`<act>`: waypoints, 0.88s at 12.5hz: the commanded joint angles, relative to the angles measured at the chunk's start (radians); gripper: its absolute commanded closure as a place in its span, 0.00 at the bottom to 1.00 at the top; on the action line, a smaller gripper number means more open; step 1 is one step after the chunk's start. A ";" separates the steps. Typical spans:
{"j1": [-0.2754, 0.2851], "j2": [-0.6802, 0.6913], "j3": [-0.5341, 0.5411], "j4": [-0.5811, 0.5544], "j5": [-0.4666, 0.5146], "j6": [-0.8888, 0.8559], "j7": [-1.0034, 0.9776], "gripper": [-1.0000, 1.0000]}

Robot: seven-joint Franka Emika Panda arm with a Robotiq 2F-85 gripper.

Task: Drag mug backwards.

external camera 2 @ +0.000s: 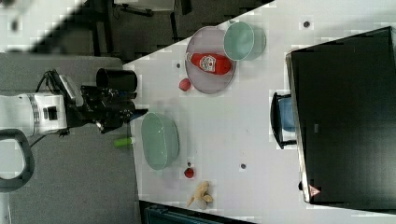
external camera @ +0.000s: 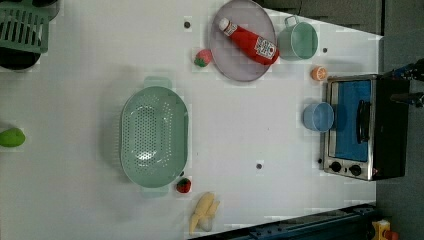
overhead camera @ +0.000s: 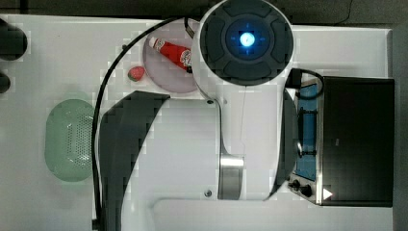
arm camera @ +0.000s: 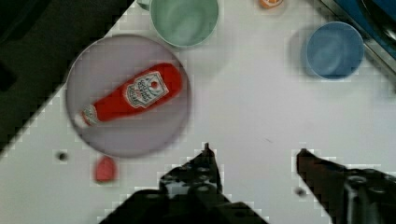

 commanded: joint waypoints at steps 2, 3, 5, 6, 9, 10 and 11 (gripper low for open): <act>-0.023 -0.156 -0.023 0.035 -0.006 -0.210 -0.052 0.09; -0.023 -0.150 -0.023 0.035 -0.006 -0.197 -0.052 0.00; -0.024 -0.117 -0.027 0.036 -0.006 -0.138 -0.051 0.00; -0.025 -0.086 -0.031 0.037 -0.006 -0.086 -0.048 0.00; -0.031 0.058 -0.062 0.043 -0.007 0.101 -0.018 0.00; -0.031 0.119 -0.077 0.054 -0.007 0.161 0.003 0.00; -0.031 0.184 -0.092 0.070 -0.007 0.209 0.030 0.00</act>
